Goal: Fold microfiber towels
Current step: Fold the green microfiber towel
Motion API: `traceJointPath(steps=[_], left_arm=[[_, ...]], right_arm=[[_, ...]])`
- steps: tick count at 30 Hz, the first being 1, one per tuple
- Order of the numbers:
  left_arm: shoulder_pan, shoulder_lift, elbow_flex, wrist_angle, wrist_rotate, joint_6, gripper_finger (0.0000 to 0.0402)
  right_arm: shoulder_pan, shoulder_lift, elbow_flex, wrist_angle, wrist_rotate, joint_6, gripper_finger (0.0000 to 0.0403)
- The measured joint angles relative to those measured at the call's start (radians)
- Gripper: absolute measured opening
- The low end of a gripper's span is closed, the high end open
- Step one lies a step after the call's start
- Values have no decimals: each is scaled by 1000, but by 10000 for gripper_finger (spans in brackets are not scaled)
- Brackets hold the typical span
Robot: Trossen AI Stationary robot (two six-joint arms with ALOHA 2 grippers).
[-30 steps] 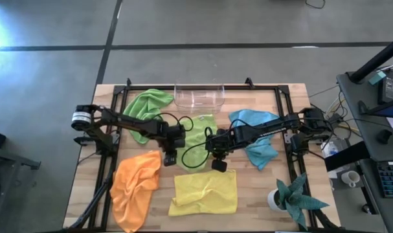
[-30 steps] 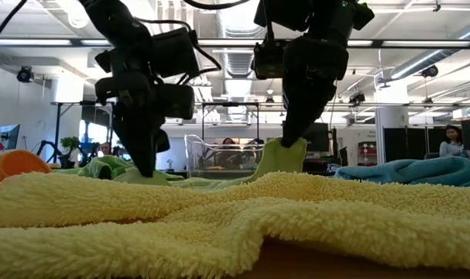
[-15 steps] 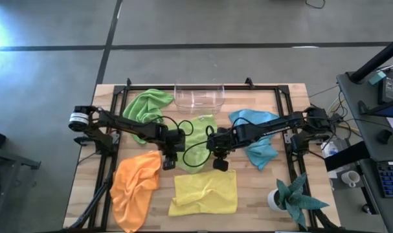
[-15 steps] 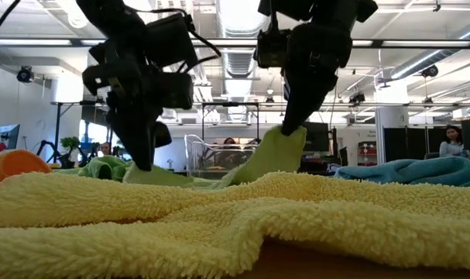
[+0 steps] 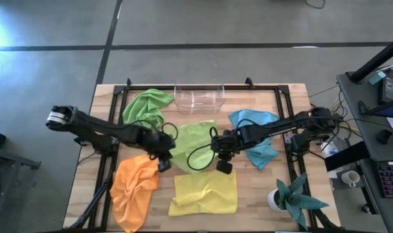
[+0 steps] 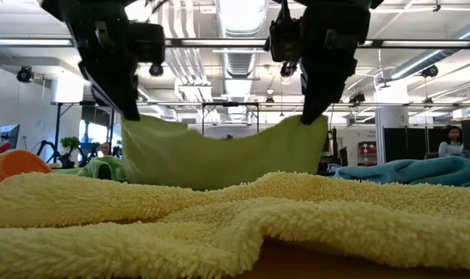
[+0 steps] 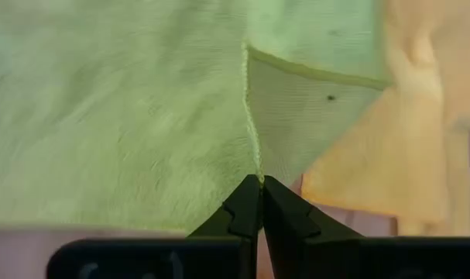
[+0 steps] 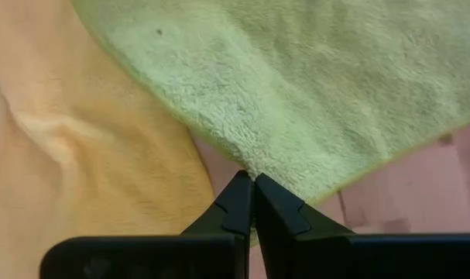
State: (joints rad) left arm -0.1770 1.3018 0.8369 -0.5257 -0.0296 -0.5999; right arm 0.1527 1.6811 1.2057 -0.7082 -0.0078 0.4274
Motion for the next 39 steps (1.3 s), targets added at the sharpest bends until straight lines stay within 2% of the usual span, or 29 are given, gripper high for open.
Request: traceJointPath(steps=[8, 14, 18, 26, 32, 39], left_arm=[[-164, -76, -53, -8, -281, -382, 0], [-264, -70, -55, -10, -489, -563, 0], [-303, -54, -54, -16, -604, -645, 0], [-316, -12, -54, -34, -697, -691, 0], [-316, 29, -54, -103, -818, -843, 0], [-316, 101, -55, -151, -874, -1046, 0]], right_arm=[[16, -22, 0, 2, -4, 120, 9], [17, -22, 0, 3, -18, 157, 9], [-8, -22, 0, 5, 13, 157, 9], [-102, -22, 0, 8, 60, 185, 9], [-179, -21, 0, 22, 89, 160, 9], [-260, 32, 0, 107, 116, 149, 9]])
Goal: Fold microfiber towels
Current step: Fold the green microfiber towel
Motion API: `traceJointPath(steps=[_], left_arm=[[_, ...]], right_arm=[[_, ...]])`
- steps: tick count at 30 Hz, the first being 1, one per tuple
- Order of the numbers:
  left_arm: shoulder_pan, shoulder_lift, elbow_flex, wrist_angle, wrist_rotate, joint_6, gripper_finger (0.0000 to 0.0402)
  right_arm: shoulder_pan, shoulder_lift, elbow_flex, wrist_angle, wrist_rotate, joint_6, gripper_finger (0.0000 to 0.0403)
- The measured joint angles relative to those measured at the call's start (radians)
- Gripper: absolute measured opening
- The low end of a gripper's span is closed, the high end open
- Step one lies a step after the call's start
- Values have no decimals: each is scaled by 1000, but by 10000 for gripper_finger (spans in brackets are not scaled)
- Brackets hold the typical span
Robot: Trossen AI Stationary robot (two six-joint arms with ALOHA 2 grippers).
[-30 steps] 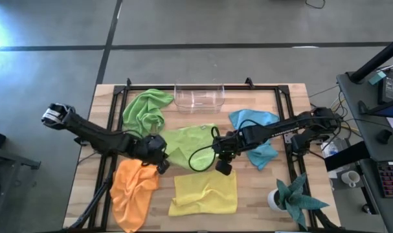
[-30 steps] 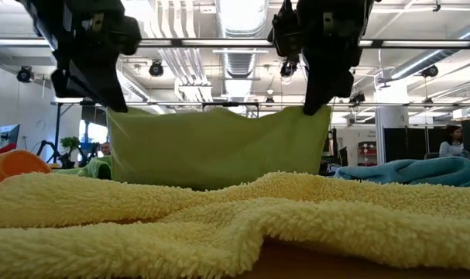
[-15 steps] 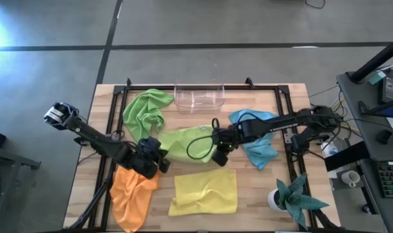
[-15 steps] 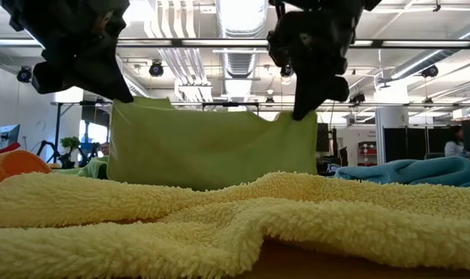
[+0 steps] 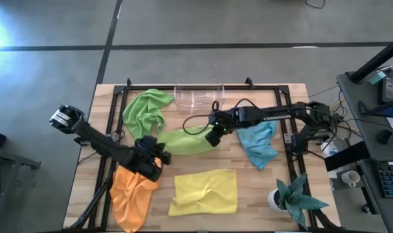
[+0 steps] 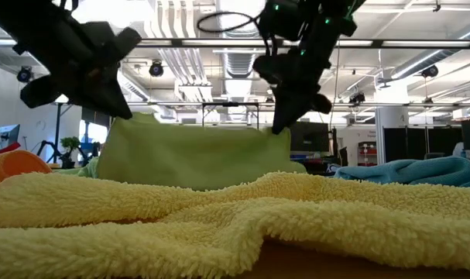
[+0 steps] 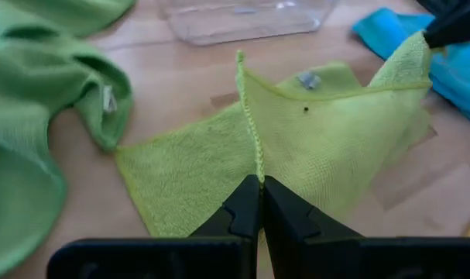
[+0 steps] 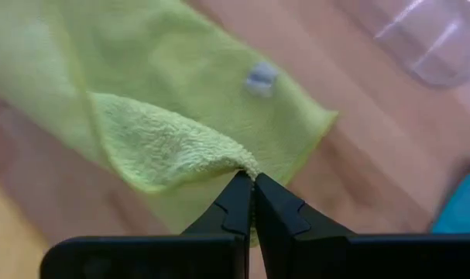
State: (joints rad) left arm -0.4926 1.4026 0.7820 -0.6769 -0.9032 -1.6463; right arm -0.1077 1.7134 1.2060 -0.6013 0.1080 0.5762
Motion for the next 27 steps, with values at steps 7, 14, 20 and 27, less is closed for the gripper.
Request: traceJointPath(steps=[7, 14, 20, 27], left_arm=[[0, 77, 1, -27, 8, -195, 0], [-2, 73, 3, -82, 12, -285, 0], [-24, -3, 15, -83, 39, -283, 0], [-60, -31, 47, -82, 136, -235, 0]], right_arm=[[-24, 24, 0, 7, -18, 0, 9], [-22, 23, 0, 8, -113, 22, 9], [22, 20, 0, 7, -246, 22, 9], [86, 8, 0, 7, -313, 21, 9]])
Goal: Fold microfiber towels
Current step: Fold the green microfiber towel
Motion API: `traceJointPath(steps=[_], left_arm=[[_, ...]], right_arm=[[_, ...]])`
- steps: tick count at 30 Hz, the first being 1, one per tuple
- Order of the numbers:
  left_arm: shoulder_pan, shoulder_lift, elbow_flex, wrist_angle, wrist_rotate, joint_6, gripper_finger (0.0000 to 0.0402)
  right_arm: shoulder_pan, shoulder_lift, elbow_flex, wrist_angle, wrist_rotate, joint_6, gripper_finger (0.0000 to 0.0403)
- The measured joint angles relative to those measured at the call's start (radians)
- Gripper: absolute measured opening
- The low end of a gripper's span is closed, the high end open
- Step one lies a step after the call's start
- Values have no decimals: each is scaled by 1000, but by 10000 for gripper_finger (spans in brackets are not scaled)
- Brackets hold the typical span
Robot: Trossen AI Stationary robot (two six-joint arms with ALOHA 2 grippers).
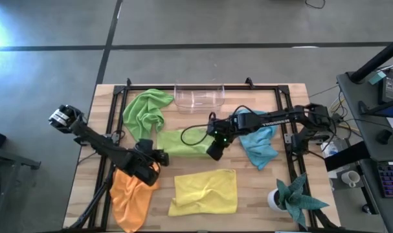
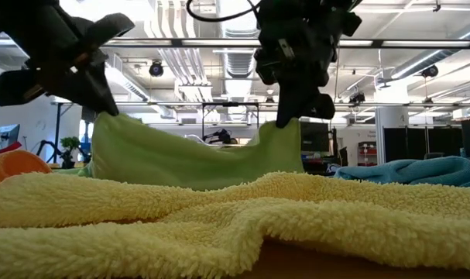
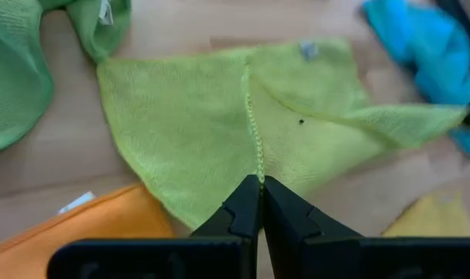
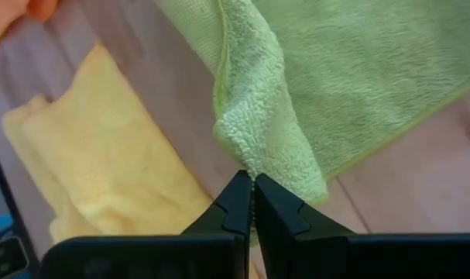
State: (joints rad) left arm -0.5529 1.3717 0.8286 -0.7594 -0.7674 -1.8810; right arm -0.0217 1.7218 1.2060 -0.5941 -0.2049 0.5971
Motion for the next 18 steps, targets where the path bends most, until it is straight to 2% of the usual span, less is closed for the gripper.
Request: traceJointPath(steps=[3, 8, 18], left_arm=[[0, 11, -3, -36, 2, -15, 0], [16, 30, -12, -164, -31, -134, 0], [31, 83, -43, -157, -14, -156, 0]], right_arm=[[3, 0, 0, 2, 77, -29, 9], [-40, 0, 0, 8, 255, -49, 9], [-99, 35, 0, 42, 258, -82, 9]])
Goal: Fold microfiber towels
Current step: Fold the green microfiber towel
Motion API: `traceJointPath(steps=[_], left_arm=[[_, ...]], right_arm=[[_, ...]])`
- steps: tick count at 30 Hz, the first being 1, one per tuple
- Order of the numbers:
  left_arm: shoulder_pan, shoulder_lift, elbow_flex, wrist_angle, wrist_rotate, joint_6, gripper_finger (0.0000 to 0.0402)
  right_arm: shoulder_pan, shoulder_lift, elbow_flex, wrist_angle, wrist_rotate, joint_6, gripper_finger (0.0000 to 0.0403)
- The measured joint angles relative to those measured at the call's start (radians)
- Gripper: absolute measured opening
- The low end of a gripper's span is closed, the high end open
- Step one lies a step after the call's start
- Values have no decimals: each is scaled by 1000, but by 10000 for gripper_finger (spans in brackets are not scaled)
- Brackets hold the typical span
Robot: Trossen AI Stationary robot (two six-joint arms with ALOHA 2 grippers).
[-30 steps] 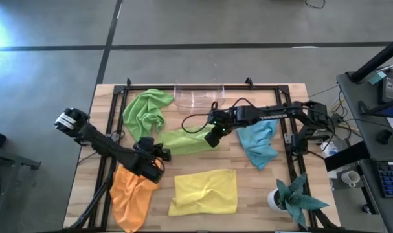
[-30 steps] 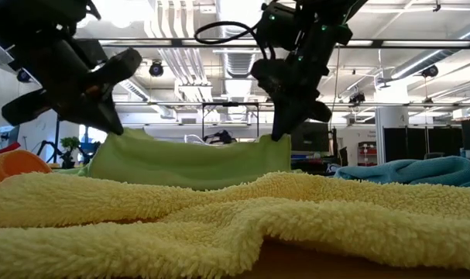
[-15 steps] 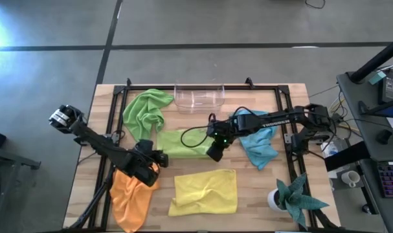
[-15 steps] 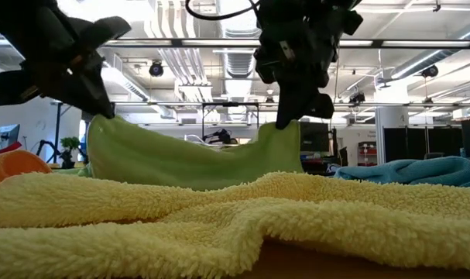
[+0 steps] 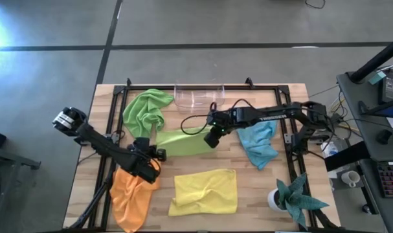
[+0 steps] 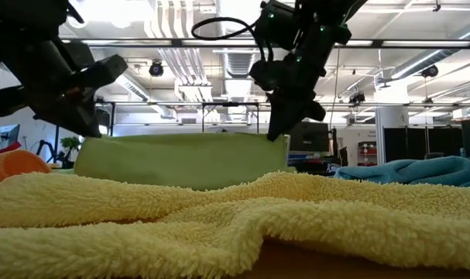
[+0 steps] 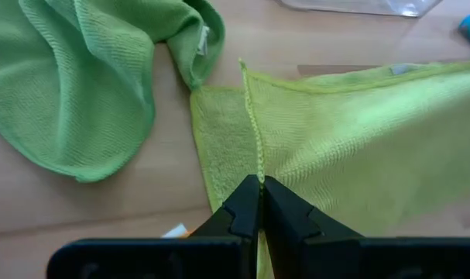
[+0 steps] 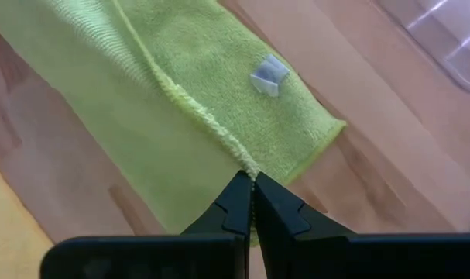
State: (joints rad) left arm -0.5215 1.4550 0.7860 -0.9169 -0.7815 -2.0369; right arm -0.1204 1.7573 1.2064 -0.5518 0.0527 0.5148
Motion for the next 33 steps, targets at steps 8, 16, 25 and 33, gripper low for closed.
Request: traceJointPath(steps=[8, 16, 25, 33], left_arm=[[40, 52, -6, 0, -1, 1, 0], [49, 84, -5, 14, -3, 137, 0], [84, 84, -5, 18, -12, 225, 0], [113, 83, -5, 19, -10, 290, 36]], right_arm=[[-3, 90, 17, 39, 0, -3, 9], [-19, 99, 35, 30, 8, -3, 9], [-36, 99, 40, 26, 24, -3, 9], [-36, 99, 39, 24, 28, -1, 35]])
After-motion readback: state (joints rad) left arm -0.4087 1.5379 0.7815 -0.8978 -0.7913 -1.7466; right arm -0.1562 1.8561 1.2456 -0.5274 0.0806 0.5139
